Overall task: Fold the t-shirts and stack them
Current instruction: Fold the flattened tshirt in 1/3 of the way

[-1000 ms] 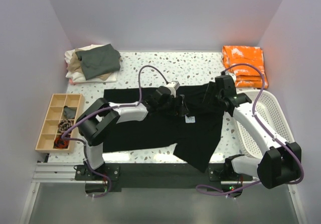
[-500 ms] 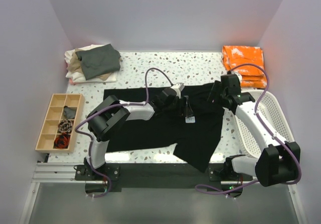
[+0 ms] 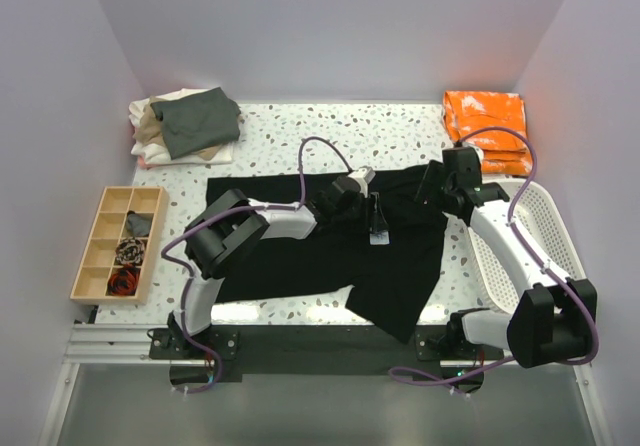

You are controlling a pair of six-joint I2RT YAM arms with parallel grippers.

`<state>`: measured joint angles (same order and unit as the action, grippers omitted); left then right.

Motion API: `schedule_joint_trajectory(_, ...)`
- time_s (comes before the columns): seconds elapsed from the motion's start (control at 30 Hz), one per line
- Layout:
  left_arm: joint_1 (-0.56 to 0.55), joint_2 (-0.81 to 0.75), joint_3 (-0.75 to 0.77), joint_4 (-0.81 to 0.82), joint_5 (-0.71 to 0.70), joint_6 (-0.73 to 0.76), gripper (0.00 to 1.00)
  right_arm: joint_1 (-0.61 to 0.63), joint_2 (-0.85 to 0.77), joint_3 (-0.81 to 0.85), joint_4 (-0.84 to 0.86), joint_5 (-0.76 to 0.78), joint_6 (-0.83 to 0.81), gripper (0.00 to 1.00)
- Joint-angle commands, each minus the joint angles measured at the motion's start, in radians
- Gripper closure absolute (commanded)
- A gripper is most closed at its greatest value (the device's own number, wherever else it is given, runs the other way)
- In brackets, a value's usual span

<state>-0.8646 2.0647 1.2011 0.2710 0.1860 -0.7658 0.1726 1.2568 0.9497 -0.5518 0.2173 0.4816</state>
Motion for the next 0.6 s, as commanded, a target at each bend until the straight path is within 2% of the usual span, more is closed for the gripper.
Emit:
schedule_joint_trajectory(0.0, -0.004, 0.018, 0.037, 0.004, -0.006, 0.000, 0.53, -0.008, 0.010, 0.008, 0.036, -0.010, -0.017, 0.25)
schedule_joint_trajectory(0.03, -0.004, 0.020, 0.037, -0.001, -0.006, -0.001, 0.58, -0.010, 0.010, 0.004, 0.038, -0.012, -0.017, 0.25)
schedule_joint_trajectory(0.1, -0.004, 0.018, 0.038, -0.004, -0.007, 0.003, 0.61, -0.008, 0.012, 0.000, 0.041, -0.015, -0.018, 0.25)
schedule_joint_trajectory(0.4, -0.008, 0.028, 0.057, -0.044, -0.017, 0.025, 0.88, -0.012, 0.009, -0.023, 0.047, -0.024, -0.018, 0.26)
schedule_joint_trajectory(0.47, -0.007, 0.031, 0.061, -0.047, -0.019, 0.029, 0.91, -0.012, 0.006, -0.028, 0.049, -0.026, -0.020, 0.26)
schedule_joint_trajectory(0.5, -0.008, 0.032, 0.066, -0.050, -0.020, 0.031, 0.98, -0.010, 0.006, -0.029, 0.049, -0.026, -0.020, 0.26)
schedule_joint_trajectory(0.57, -0.007, 0.029, 0.071, -0.061, -0.029, 0.039, 1.00, -0.012, 0.006, -0.031, 0.050, -0.026, -0.023, 0.26)
